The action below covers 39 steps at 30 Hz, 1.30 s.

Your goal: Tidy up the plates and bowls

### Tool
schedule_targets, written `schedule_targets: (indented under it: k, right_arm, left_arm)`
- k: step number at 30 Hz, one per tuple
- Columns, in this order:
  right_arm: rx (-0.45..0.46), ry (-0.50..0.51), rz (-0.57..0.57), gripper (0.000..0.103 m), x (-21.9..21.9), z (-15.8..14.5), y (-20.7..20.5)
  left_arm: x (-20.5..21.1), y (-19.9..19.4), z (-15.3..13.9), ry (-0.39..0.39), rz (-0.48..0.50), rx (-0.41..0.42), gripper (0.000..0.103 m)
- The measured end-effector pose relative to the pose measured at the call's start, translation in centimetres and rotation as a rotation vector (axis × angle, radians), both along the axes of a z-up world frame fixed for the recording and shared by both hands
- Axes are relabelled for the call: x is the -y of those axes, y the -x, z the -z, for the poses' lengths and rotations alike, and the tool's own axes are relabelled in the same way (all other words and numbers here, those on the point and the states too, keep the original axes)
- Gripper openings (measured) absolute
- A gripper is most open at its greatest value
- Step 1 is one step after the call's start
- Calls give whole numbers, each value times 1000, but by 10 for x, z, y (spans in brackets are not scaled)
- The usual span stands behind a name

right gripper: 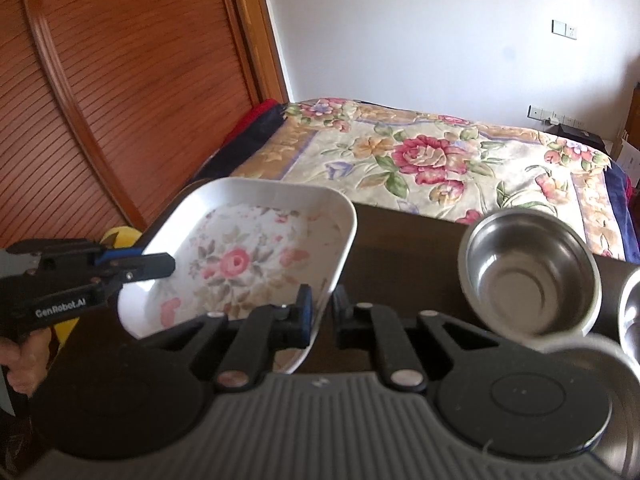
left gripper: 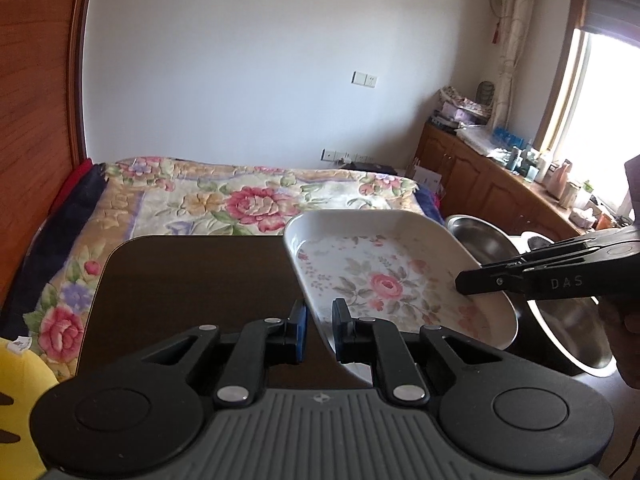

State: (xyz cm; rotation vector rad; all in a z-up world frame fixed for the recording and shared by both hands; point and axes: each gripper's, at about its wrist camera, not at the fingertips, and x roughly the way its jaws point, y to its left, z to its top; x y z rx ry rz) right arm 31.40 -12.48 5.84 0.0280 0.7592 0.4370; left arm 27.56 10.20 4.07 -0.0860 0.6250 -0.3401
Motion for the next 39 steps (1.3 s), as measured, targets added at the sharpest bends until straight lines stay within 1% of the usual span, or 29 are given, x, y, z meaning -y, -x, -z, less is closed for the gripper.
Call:
schedule_targets:
  k: [5, 11, 19, 25, 29, 35, 39]
  right_arm:
    - [11, -17, 0, 12, 8, -2, 30]
    - [24, -25, -7, 12, 16, -2, 60]
    - [48, -47, -8, 12, 29, -2, 92]
    - [49, -46, -27, 12, 30, -1, 107]
    - [59, -55, -39, 12, 33, 1, 118]
    - [58, -76, -45, 12, 42, 4, 123]
    - [62, -81, -48, 12, 42, 7, 127]
  left_arm:
    - [6, 37, -6, -3, 17, 22, 41]
    - [15, 79, -7, -7, 20, 45, 41]
    - [30, 116, -6, -26, 37, 61, 41]
    - [33, 130, -4, -46, 30, 54, 41]
    - [36, 139, -6, -74, 37, 61, 41]
    - [39, 147, -8, -86, 50, 67, 41]
    - [37, 154, -8, -80, 50, 77, 41]
